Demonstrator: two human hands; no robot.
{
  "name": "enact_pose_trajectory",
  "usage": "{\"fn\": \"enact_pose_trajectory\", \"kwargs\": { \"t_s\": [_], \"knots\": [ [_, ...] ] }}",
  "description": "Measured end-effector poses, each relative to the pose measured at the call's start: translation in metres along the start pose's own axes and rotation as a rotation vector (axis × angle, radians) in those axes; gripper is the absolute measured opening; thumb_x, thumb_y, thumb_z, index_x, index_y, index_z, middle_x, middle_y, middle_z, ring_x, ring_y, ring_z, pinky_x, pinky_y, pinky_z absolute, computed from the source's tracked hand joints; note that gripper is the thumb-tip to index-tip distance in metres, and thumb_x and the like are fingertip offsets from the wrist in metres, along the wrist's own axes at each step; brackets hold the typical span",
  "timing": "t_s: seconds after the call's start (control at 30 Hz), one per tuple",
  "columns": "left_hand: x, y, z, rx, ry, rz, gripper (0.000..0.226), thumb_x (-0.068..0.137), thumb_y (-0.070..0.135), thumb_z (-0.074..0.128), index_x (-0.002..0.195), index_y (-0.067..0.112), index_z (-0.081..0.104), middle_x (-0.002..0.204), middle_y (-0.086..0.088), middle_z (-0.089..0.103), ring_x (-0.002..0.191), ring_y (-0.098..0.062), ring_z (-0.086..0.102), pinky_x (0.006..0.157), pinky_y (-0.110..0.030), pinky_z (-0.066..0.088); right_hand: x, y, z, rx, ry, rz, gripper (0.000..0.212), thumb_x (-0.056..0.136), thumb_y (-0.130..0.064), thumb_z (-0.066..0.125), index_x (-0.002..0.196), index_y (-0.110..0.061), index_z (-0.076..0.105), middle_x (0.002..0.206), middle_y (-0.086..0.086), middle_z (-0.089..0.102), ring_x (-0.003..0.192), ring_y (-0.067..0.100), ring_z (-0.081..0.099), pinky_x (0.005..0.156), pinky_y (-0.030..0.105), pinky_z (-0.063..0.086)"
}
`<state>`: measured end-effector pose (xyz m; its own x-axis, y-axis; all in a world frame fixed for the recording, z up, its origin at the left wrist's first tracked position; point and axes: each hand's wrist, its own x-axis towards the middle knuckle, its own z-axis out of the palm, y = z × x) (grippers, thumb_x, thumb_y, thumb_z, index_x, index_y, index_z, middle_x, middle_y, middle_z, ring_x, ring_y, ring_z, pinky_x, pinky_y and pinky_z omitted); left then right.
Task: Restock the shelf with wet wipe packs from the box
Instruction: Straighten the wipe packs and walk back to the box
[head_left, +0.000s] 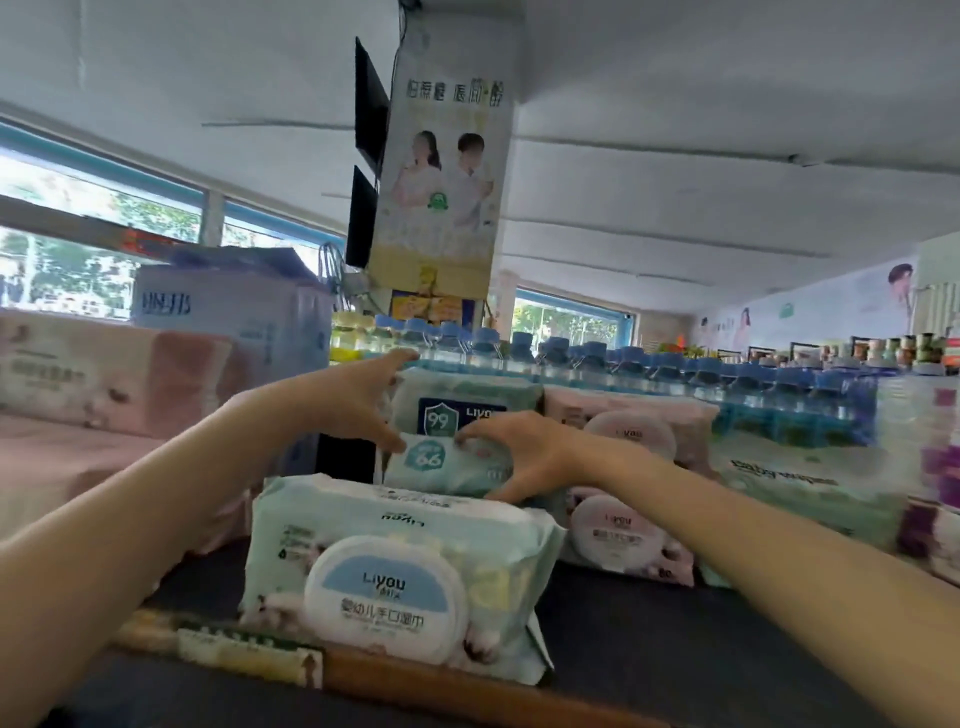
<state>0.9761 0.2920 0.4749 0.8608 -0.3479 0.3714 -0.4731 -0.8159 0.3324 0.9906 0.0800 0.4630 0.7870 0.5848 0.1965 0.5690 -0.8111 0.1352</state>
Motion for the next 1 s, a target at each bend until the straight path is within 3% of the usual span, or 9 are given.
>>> {"fn": "enact_pose_trajectory", "kwargs": {
  "t_s": [0.1, 0.27, 0.37, 0.53, 0.6, 0.7, 0.8, 0.9, 1.0],
  "knots": [
    [0.007, 0.002, 0.012, 0.166, -0.056, 0.009, 0.090, 0.076, 0.018, 0.074, 0.146, 0.023, 0.018, 0.141, -0.006, 0.044, 0.125, -0.022, 0.046, 0.107, -0.037, 0.037, 0.008, -0.001, 0.019, 0.018, 0.029, -0.026, 0.041, 0.084, -0.026, 0.066, 0.121, -0.012, 0.060, 0.118, 0.006, 0.063, 0.105, 0.017, 0.059, 0.091, 0.026, 0.047],
    [0.005, 0.017, 0.015, 0.264, -0.162, 0.023, 0.059, 0.085, 0.024, 0.065, 0.137, 0.018, 0.039, 0.133, -0.002, 0.053, 0.116, -0.019, 0.052, 0.098, -0.031, 0.040, -0.010, 0.001, -0.001, 0.085, 0.077, 0.095, 0.027, 0.086, -0.029, 0.063, 0.106, -0.012, 0.067, 0.106, 0.003, 0.068, 0.088, 0.010, 0.059, 0.082, 0.020, 0.048],
    [-0.002, 0.025, 0.012, 0.228, -0.104, 0.132, 0.050, 0.088, 0.023, 0.060, 0.135, 0.014, 0.044, 0.133, -0.004, 0.052, 0.118, -0.020, 0.051, 0.098, -0.029, 0.040, -0.044, -0.001, -0.013, 0.080, 0.152, 0.192, 0.022, 0.089, -0.023, 0.059, 0.105, -0.011, 0.067, 0.106, 0.002, 0.068, 0.085, 0.008, 0.056, 0.071, 0.004, 0.041],
    [-0.019, 0.072, 0.027, 0.038, -0.033, 0.432, 0.032, 0.089, 0.017, 0.057, 0.120, 0.007, 0.058, 0.121, -0.009, 0.062, 0.105, -0.019, 0.059, 0.087, -0.022, 0.041, -0.131, -0.027, -0.030, 0.008, 0.184, 0.431, 0.019, 0.090, -0.020, 0.058, 0.105, -0.013, 0.067, 0.103, -0.002, 0.064, 0.081, 0.004, 0.053, 0.064, -0.001, 0.037],
    [-0.034, 0.105, 0.047, -0.086, -0.020, 0.580, 0.028, 0.088, 0.017, 0.058, 0.114, 0.006, 0.062, 0.115, -0.009, 0.066, 0.101, -0.020, 0.062, 0.091, -0.026, 0.047, -0.176, -0.047, -0.033, -0.016, 0.179, 0.555, 0.021, 0.090, -0.019, 0.058, 0.107, -0.011, 0.067, 0.095, -0.003, 0.063, 0.080, 0.005, 0.055, 0.063, 0.004, 0.038],
    [-0.073, 0.167, 0.090, -0.201, -0.016, 0.813, 0.026, 0.088, 0.019, 0.056, 0.110, 0.009, 0.064, 0.109, -0.006, 0.068, 0.100, -0.021, 0.063, 0.090, -0.030, 0.049, -0.259, -0.082, -0.028, -0.053, 0.148, 0.743, 0.023, 0.090, -0.020, 0.058, 0.107, -0.009, 0.068, 0.100, 0.005, 0.067, 0.088, 0.012, 0.058, 0.077, 0.023, 0.043],
    [-0.143, 0.234, 0.151, -0.309, -0.174, 1.038, 0.027, 0.088, 0.018, 0.054, 0.111, 0.007, 0.062, 0.110, -0.010, 0.066, 0.101, -0.024, 0.061, 0.087, -0.032, 0.047, -0.371, -0.134, -0.005, -0.037, 0.040, 1.000, 0.023, 0.088, -0.024, 0.059, 0.105, -0.012, 0.068, 0.101, 0.009, 0.068, 0.090, 0.019, 0.060, 0.074, 0.029, 0.041],
    [-0.236, 0.285, 0.219, -0.280, -0.478, 1.223, 0.028, 0.090, 0.018, 0.053, 0.114, 0.005, 0.060, 0.112, -0.011, 0.065, 0.103, -0.026, 0.060, 0.088, -0.036, 0.049, -0.485, -0.207, 0.021, 0.075, -0.029, 1.306, 0.020, 0.088, -0.022, 0.061, 0.103, -0.011, 0.069, 0.097, 0.011, 0.071, 0.086, 0.023, 0.063, 0.065, 0.013, 0.042],
    [-0.336, 0.324, 0.275, -0.175, -0.725, 1.393, 0.029, 0.088, 0.016, 0.053, 0.115, 0.006, 0.059, 0.114, -0.011, 0.064, 0.106, -0.026, 0.059, 0.089, -0.034, 0.048, -0.583, -0.284, 0.041, 0.193, -0.098, 1.646, 0.020, 0.091, -0.023, 0.057, 0.106, -0.014, 0.066, 0.090, 0.003, 0.068, 0.080, 0.017, 0.060, 0.064, 0.015, 0.041]
  ]
}}
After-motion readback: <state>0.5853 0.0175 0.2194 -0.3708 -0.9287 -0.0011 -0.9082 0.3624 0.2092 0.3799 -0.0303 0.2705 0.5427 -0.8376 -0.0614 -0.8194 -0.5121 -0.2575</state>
